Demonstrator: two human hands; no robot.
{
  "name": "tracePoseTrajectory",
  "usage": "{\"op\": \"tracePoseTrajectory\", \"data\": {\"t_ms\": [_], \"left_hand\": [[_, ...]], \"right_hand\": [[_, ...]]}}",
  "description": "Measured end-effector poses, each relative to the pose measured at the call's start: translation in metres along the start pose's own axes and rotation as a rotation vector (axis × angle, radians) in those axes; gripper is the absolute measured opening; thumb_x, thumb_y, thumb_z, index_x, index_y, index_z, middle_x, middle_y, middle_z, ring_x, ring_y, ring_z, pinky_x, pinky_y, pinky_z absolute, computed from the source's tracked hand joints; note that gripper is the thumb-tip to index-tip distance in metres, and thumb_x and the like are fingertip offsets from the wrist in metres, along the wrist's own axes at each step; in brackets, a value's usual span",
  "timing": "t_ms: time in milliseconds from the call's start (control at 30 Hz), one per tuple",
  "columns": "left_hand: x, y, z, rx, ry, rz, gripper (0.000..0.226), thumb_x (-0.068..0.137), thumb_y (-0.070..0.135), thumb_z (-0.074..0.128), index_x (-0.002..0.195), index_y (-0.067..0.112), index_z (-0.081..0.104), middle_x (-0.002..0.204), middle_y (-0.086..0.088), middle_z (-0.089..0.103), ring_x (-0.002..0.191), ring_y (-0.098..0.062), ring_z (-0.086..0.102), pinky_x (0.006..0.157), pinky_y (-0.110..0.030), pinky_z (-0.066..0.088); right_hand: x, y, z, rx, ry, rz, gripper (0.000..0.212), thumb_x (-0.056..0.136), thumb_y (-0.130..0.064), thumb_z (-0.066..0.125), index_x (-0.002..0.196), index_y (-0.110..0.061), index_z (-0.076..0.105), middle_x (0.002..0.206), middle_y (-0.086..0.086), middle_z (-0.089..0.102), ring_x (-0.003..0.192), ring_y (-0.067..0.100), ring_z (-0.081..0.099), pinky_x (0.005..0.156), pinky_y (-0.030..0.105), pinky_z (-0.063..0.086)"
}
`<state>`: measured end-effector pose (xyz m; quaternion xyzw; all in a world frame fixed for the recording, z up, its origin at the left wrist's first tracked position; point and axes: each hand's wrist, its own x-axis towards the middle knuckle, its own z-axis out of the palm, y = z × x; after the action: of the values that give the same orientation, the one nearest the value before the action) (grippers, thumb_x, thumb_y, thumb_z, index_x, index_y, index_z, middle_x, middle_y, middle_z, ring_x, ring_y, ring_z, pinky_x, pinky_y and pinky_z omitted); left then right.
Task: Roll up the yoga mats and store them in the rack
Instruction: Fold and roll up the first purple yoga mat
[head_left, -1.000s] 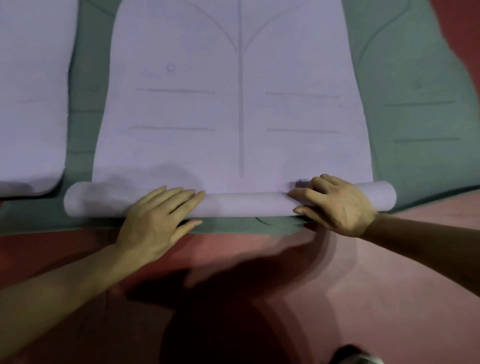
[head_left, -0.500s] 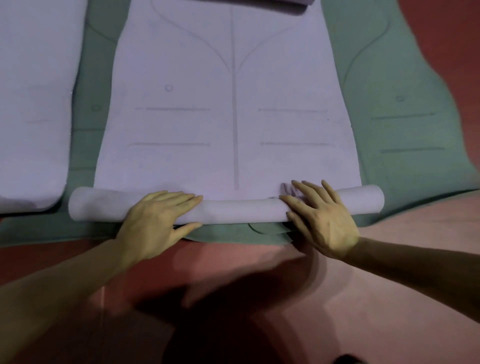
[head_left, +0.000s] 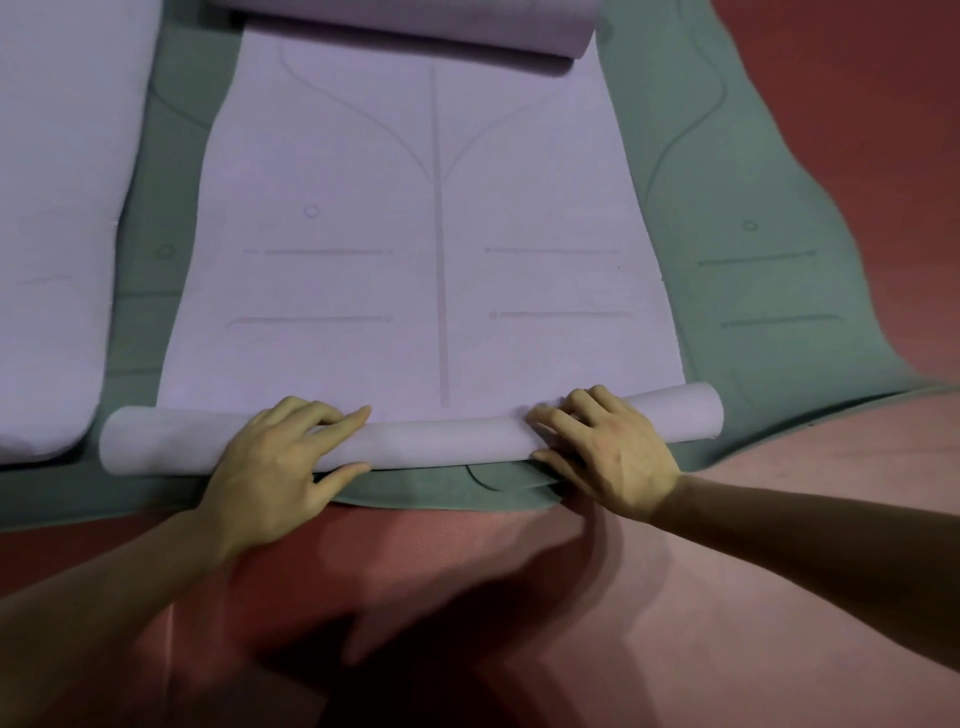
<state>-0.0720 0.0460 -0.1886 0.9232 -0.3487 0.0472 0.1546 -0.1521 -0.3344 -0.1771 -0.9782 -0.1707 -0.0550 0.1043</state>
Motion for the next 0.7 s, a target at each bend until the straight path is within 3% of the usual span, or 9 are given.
{"op": "tracePoseTrajectory", "data": {"t_ms": [167,433,567,700], "left_hand": [[0.007,-0.001,-0.005,0.010,0.053,-0.030,0.056,0.089,0.056,0.060,0.128,0.018,0.072,0.100,0.000,0.077,0.082,-0.029,0.071,0.083,-0.044,0.050],[0.002,0.003,0.000,-0.010,0.039,0.003,0.047,0.097,0.051,0.053,0.126,0.020,0.072,0.119,-0.001,0.072,0.105,-0.027,0.069,0.097,-0.044,0.049],[0.005,-0.004,0.004,-0.060,-0.028,-0.018,0.058,0.089,0.064,0.055,0.128,0.024,0.072,0.132,0.001,0.067,0.121,-0.025,0.062,0.106,-0.044,0.043],[0.030,-0.019,-0.003,-0.246,-0.184,-0.190,0.071,0.074,0.082,0.053,0.123,0.035,0.073,0.122,0.015,0.070,0.114,-0.013,0.061,0.103,-0.043,0.047]], "right_hand": [[0.005,0.002,0.001,-0.016,0.013,0.014,0.039,0.104,-0.049,0.052,0.128,-0.022,0.068,0.100,0.004,0.062,0.083,0.030,0.057,0.079,0.041,0.052],[0.007,0.005,0.002,0.036,-0.002,0.007,0.041,0.105,-0.047,0.050,0.132,-0.022,0.067,0.111,0.006,0.064,0.097,0.031,0.060,0.093,0.042,0.051],[0.011,0.007,0.006,0.019,-0.011,0.018,0.041,0.106,-0.047,0.047,0.133,-0.023,0.066,0.116,0.007,0.063,0.105,0.031,0.059,0.103,0.045,0.046],[0.019,0.007,0.003,-0.012,-0.019,0.053,0.039,0.105,-0.048,0.045,0.132,-0.029,0.066,0.120,0.007,0.061,0.106,0.029,0.055,0.099,0.043,0.043]]}}
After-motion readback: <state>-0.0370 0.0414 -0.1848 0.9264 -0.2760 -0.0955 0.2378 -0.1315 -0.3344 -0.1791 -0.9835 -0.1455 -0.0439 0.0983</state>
